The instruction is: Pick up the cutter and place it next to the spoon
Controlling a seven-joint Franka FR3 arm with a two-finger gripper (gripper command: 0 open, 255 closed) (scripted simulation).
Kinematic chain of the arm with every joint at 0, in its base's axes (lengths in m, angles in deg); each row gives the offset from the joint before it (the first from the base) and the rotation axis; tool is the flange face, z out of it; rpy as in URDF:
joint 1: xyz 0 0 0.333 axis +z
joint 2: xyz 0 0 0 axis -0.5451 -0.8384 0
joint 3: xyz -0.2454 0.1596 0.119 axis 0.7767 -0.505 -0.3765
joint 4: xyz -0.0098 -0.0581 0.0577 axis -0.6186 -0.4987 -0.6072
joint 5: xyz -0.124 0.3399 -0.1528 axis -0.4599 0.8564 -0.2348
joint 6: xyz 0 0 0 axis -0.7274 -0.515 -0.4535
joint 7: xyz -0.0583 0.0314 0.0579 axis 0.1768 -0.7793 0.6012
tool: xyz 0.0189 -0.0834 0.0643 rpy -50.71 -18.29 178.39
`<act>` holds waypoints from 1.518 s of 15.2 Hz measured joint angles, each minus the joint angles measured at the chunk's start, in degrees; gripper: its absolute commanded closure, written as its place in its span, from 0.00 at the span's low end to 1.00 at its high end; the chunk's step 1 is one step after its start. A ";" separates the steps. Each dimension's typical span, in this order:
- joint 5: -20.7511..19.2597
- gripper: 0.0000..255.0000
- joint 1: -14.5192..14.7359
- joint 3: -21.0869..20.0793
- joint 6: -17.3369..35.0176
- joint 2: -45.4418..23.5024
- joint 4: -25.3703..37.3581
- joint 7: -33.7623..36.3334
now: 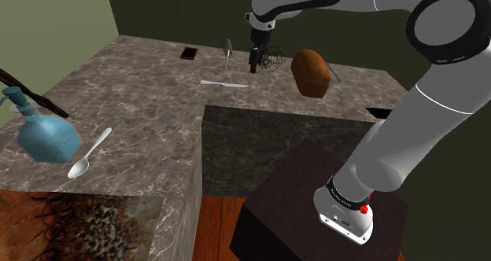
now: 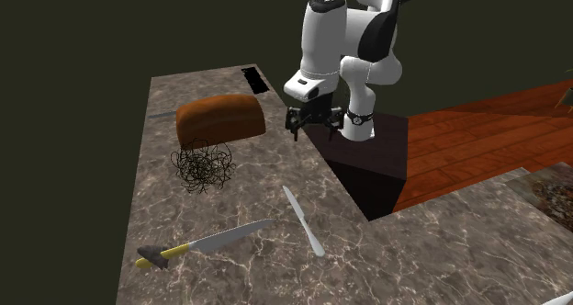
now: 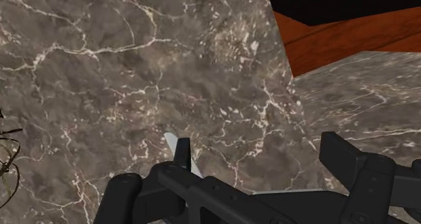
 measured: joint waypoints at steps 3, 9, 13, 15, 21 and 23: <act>1.40 0.00 -0.16 0.10 0.67 -6.98 5.43 -5.53; 3.59 0.00 -0.88 -1.42 0.77 -21.14 17.79 -14.81; 4.13 0.00 -1.53 -2.98 -1.24 -30.45 28.09 -20.08; 4.26 0.00 -1.73 -3.36 -0.75 -32.87 29.83 -21.16; 4.44 0.00 -1.78 -3.58 2.80 -34.58 27.93 -21.53; 4.45 0.00 -1.75 -3.60 3.27 -34.64 27.52 -21.50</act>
